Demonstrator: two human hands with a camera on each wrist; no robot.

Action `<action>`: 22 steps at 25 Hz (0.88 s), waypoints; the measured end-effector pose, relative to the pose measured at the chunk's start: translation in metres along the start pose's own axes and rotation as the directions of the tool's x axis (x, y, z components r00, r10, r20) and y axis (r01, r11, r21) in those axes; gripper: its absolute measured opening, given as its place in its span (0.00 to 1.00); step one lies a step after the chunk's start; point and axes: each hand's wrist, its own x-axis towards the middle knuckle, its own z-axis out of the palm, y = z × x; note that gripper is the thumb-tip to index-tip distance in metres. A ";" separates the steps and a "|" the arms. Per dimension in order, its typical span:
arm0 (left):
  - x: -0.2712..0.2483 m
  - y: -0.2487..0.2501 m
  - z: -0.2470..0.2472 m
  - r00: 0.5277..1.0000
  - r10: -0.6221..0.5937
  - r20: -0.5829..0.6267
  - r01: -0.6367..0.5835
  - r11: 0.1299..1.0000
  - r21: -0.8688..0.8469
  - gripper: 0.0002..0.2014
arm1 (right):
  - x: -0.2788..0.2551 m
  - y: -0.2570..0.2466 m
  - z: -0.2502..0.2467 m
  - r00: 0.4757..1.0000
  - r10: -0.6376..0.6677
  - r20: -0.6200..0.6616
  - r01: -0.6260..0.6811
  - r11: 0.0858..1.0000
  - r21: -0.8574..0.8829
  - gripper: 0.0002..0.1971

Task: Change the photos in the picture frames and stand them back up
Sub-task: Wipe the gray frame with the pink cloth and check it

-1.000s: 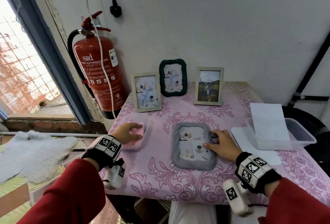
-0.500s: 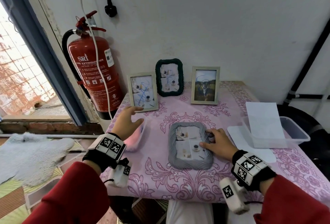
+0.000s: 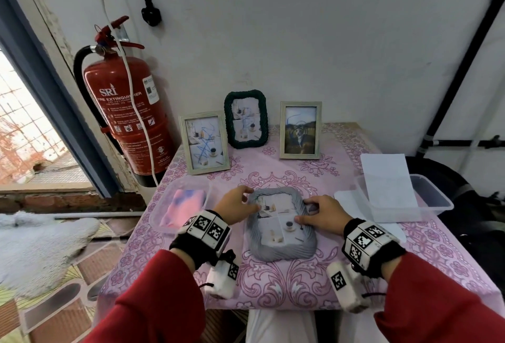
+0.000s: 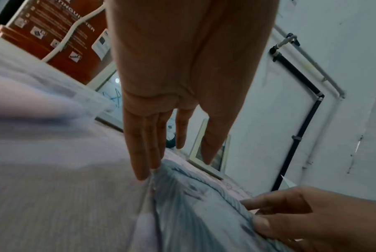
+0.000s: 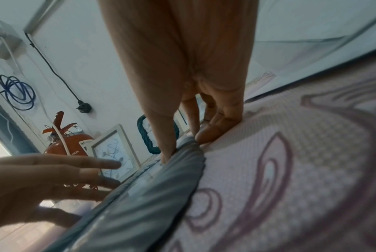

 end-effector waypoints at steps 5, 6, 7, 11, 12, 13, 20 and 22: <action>0.006 -0.002 0.011 0.991 -0.131 -0.021 0.127 0.983 -0.131 0.34 | 0.001 -0.001 0.002 1.000 0.023 0.006 -0.023 1.000 0.003 0.30; 0.006 -0.003 0.012 0.986 -0.158 -0.048 0.148 0.974 -0.173 0.35 | 0.001 -0.001 0.002 0.999 0.031 0.014 -0.031 1.000 0.002 0.30; 0.007 -0.005 0.013 0.980 -0.186 -0.064 0.167 0.958 -0.232 0.37 | 0.001 -0.001 0.001 0.999 0.037 0.018 -0.037 0.999 0.007 0.30; 0.001 -0.008 0.012 0.977 -0.214 -0.004 0.179 0.829 -0.529 0.34 | 0.002 0.004 -0.002 0.997 0.069 0.025 -0.071 0.990 0.124 0.30; -0.002 -0.008 0.012 0.983 -0.184 0.015 0.159 0.804 -0.573 0.31 | 0.001 0.006 -0.004 0.997 0.077 0.025 -0.080 0.984 0.158 0.31; -0.005 -0.008 0.013 0.988 -0.154 0.027 0.139 0.785 -0.604 0.29 | 0.001 0.008 -0.004 0.996 0.082 0.021 -0.085 0.979 0.184 0.31; -0.016 0.003 0.014 0.997 -0.007 0.072 0.058 0.678 -0.733 0.27 | -0.009 0.011 -0.005 0.998 0.057 0.031 -0.065 0.938 0.340 0.31; -0.015 0.005 0.010 0.998 0.016 0.068 0.039 0.681 -0.732 0.28 | -0.012 0.008 -0.009 0.998 0.051 0.047 -0.066 0.906 0.418 0.31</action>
